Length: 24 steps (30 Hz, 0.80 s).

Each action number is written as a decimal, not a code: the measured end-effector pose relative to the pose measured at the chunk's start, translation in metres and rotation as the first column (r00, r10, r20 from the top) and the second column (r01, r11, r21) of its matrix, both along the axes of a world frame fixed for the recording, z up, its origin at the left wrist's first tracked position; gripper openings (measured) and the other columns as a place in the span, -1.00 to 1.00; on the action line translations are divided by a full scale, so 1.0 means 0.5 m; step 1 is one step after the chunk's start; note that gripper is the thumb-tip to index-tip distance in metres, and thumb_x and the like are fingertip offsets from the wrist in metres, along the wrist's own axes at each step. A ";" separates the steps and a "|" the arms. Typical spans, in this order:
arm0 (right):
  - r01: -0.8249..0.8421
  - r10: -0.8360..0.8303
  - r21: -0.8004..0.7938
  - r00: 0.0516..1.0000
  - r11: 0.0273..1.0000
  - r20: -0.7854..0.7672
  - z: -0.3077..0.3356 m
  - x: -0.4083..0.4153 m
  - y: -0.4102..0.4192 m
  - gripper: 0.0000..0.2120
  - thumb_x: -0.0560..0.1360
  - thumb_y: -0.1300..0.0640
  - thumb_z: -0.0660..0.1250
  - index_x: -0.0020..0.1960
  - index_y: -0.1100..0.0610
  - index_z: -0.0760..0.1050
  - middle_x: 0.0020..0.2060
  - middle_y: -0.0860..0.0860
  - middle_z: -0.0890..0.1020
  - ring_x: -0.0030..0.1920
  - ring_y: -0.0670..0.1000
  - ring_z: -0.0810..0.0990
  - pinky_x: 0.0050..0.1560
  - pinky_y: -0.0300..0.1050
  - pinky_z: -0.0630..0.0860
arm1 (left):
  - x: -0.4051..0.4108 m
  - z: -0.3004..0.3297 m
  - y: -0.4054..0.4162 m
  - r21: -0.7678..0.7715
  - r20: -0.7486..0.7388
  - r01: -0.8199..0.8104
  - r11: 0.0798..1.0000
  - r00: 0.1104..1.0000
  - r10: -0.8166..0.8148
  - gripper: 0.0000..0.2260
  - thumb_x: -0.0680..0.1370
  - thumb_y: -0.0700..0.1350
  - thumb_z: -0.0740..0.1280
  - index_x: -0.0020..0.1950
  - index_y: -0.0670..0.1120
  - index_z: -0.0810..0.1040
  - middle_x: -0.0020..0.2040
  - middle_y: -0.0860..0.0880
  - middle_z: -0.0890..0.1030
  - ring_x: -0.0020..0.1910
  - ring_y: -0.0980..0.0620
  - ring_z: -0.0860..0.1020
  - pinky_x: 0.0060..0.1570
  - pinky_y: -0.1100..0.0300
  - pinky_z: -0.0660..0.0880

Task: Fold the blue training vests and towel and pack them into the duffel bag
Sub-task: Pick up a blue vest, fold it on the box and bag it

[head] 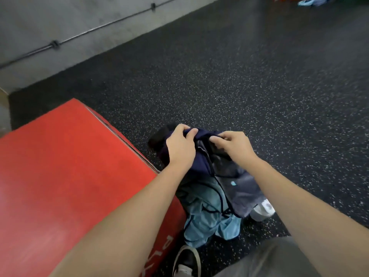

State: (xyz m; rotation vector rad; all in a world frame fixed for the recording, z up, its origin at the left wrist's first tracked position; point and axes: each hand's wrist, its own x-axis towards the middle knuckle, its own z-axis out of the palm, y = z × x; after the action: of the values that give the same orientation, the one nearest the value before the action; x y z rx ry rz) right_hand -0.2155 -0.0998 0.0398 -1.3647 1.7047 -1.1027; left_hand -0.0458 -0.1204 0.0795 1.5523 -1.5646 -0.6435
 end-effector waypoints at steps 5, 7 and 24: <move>-0.018 0.023 -0.140 0.999 0.990 0.030 0.167 0.016 -0.019 -0.83 0.45 -0.12 0.52 -0.16 -0.03 0.71 -0.30 -0.04 0.72 -0.17 -0.03 0.72 0.05 0.08 0.64 | 0.042 0.175 -0.038 -0.117 0.038 0.060 0.991 0.998 -0.055 -0.89 0.58 0.00 0.39 -0.05 -0.03 0.60 -0.15 0.12 0.61 -0.07 0.07 0.54 -0.11 0.30 0.30; -0.044 0.050 -0.205 0.998 0.978 0.024 0.249 0.037 -0.020 -0.83 0.45 -0.12 0.51 -0.15 -0.02 0.72 -0.30 -0.06 0.73 -0.19 -0.08 0.72 0.05 0.05 0.65 | 0.066 0.255 -0.038 -0.169 0.037 0.063 0.984 0.998 -0.058 -0.89 0.57 0.00 0.40 -0.06 -0.02 0.60 -0.17 0.14 0.61 -0.08 0.10 0.55 -0.06 0.27 0.36; -0.305 0.386 -0.616 0.923 0.726 -0.003 0.708 0.466 0.210 -0.75 0.49 -0.16 0.45 -0.26 -0.03 0.68 -0.36 -0.15 0.68 -0.32 -0.22 0.59 -0.15 -0.27 0.48 | 0.501 0.740 0.298 -0.587 0.053 -0.154 0.795 0.972 0.228 -0.93 0.57 -0.04 0.41 -0.10 0.08 0.56 -0.21 0.13 0.63 -0.18 0.09 0.57 -0.10 0.26 0.47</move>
State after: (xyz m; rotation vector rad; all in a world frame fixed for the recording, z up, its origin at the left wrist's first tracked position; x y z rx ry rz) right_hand 0.0176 0.0051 0.3938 -1.8633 0.9511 -1.5422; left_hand 0.2048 0.0287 0.4497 1.2623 -1.4771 0.0610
